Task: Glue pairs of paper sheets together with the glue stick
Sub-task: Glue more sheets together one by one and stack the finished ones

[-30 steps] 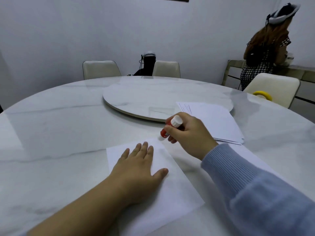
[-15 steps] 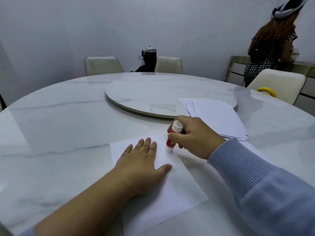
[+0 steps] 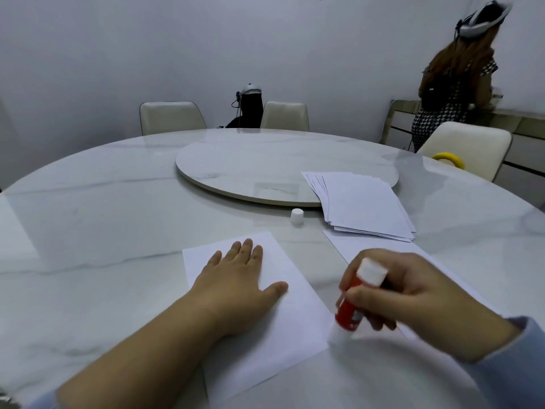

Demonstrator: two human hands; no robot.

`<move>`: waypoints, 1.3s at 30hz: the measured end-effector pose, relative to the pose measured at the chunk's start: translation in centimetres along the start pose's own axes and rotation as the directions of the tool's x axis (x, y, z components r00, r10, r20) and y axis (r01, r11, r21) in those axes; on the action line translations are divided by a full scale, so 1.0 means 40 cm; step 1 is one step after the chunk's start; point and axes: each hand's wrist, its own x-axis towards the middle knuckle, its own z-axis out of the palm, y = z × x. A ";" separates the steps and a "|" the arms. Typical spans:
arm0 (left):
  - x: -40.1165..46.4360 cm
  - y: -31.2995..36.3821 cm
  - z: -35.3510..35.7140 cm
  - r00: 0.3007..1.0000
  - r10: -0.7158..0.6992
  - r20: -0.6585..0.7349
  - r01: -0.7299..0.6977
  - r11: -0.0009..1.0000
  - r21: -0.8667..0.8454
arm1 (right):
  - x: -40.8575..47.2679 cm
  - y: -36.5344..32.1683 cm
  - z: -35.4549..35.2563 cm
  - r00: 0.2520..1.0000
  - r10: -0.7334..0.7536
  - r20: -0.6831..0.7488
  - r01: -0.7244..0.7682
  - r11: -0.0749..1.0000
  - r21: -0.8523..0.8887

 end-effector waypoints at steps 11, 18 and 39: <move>-0.030 0.029 0.001 0.942 -0.186 -0.279 0.198 0.980 0.016 | 0.063 0.000 -0.030 0.886 0.260 -0.383 0.191 0.548 0.814; -0.039 -0.044 -0.030 0.984 0.177 -0.027 -0.177 0.943 -0.281 | 0.202 -0.014 -0.070 0.878 0.147 -0.455 0.109 0.865 0.490; -0.033 -0.033 0.008 0.990 -0.039 -0.135 0.028 0.996 -0.082 | 0.373 0.158 -0.022 0.822 0.227 -0.522 -0.329 0.938 -0.110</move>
